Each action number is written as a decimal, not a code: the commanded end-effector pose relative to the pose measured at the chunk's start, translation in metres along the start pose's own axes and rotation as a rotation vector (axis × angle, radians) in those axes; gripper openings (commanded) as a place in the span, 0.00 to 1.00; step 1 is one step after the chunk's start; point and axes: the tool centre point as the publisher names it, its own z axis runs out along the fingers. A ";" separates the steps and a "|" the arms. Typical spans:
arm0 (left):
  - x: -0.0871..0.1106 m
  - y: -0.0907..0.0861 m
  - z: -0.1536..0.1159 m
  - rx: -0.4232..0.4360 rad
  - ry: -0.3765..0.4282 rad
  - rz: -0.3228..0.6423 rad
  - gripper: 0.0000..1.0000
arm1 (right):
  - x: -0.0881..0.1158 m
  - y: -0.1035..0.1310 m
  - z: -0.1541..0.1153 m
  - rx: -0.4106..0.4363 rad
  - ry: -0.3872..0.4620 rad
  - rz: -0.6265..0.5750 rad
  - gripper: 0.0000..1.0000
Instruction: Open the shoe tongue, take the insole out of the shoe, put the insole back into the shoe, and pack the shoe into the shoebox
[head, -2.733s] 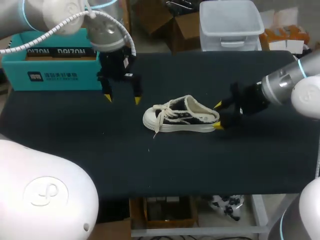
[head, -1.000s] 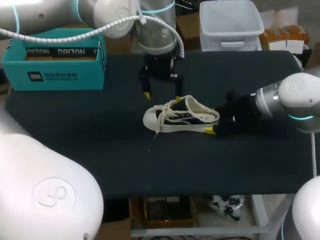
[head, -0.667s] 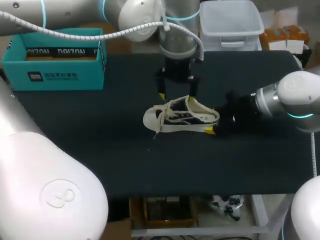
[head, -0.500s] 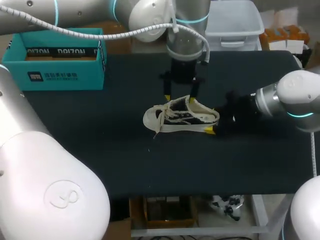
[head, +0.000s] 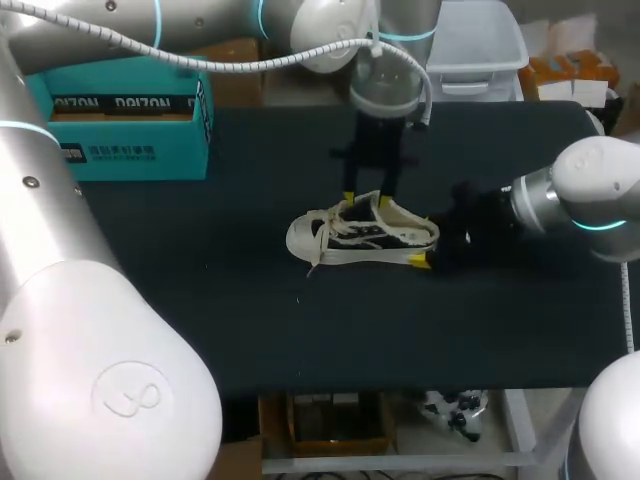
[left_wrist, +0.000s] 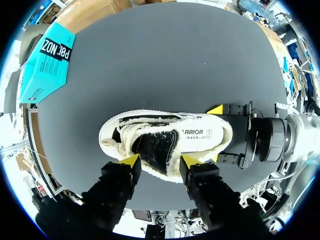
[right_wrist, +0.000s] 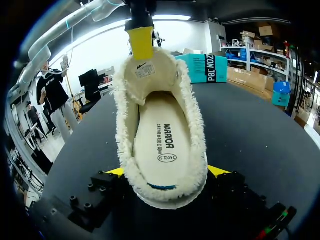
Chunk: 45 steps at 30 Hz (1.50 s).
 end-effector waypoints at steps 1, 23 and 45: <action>0.003 0.002 0.004 -0.011 -0.025 0.002 0.27 | 0.000 -0.012 0.004 -0.004 0.002 0.000 0.00; -0.075 0.010 0.010 -0.022 0.178 -0.010 0.00 | 0.000 -0.012 0.004 -0.004 0.002 0.000 0.00; -0.097 -0.007 0.035 -0.105 0.293 0.108 0.26 | 0.000 -0.012 0.004 -0.004 0.002 0.000 0.00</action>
